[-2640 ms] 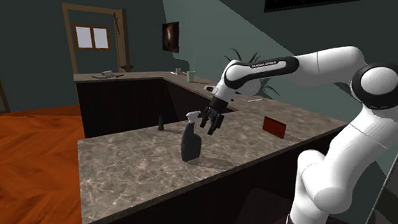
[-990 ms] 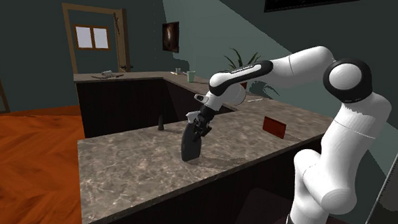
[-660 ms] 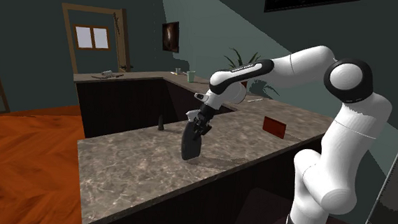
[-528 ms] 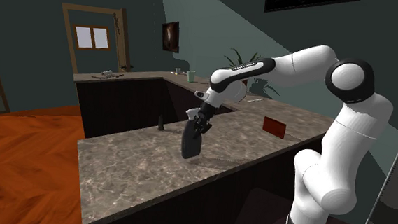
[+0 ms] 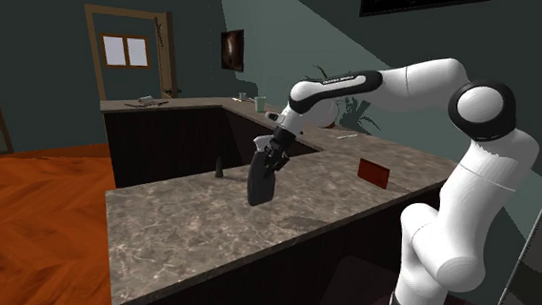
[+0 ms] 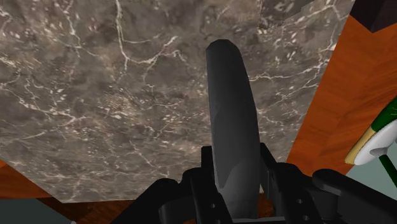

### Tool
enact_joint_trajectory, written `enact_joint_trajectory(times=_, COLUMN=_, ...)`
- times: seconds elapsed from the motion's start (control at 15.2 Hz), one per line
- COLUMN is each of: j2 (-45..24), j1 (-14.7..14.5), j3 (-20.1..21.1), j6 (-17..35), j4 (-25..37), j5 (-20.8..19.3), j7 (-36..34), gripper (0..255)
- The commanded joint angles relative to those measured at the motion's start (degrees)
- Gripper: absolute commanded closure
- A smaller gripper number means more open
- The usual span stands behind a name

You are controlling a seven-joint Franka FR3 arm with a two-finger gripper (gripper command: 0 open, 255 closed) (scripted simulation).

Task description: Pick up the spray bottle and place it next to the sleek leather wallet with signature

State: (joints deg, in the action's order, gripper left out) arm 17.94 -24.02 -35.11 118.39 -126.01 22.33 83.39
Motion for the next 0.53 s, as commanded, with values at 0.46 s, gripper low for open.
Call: enact_joint_trajectory(times=0.46, j2=1.2, j1=0.3, j3=1.0, j6=-5.9, j4=5.7, j5=-1.7, j7=-3.7, gripper=255)
